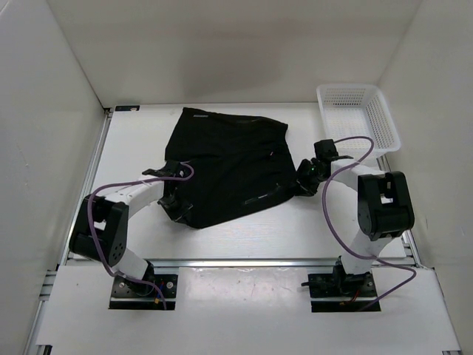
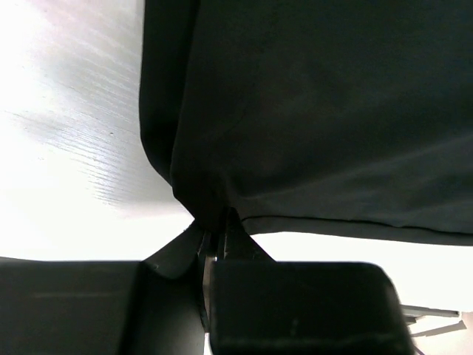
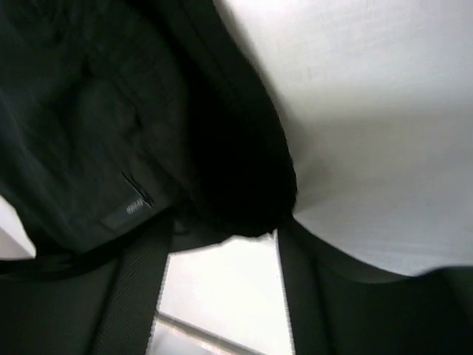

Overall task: Fold and stack the shorts
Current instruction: Fold the shorts

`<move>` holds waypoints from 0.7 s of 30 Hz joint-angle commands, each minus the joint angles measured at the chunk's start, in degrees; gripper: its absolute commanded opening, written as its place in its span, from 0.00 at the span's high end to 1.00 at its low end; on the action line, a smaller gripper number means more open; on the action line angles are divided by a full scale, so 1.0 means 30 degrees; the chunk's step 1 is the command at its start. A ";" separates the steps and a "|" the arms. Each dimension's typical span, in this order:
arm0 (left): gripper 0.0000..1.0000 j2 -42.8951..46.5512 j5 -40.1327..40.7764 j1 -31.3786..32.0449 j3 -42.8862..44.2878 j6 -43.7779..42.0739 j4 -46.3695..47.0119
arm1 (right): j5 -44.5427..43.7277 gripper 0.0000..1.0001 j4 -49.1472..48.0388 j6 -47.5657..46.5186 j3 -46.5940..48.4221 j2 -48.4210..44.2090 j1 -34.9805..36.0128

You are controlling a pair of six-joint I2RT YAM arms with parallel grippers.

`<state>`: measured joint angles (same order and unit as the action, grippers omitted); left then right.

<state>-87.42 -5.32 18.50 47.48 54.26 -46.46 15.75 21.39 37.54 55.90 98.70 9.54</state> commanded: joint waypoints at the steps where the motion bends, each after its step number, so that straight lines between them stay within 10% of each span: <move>1: 0.90 0.0897 0.0426 -0.0074 0.0607 -0.0157 -0.0042 | -0.0911 0.50 -0.1706 0.0434 0.0556 0.0559 0.0160; 6: 0.90 0.1539 0.1185 -0.0248 0.0783 -0.0507 -0.1122 | -0.1616 1.00 -0.1769 0.0846 -0.0116 0.0327 0.0160; 21: 0.90 0.8276 0.1833 0.0188 -0.0359 0.2040 -0.5310 | -0.3078 1.00 0.5641 0.1901 -0.5801 -1.0393 0.1068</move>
<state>-66.04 -0.89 17.80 47.68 57.71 -57.76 9.52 31.48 41.69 39.59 71.79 12.78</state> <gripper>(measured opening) 0.136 0.071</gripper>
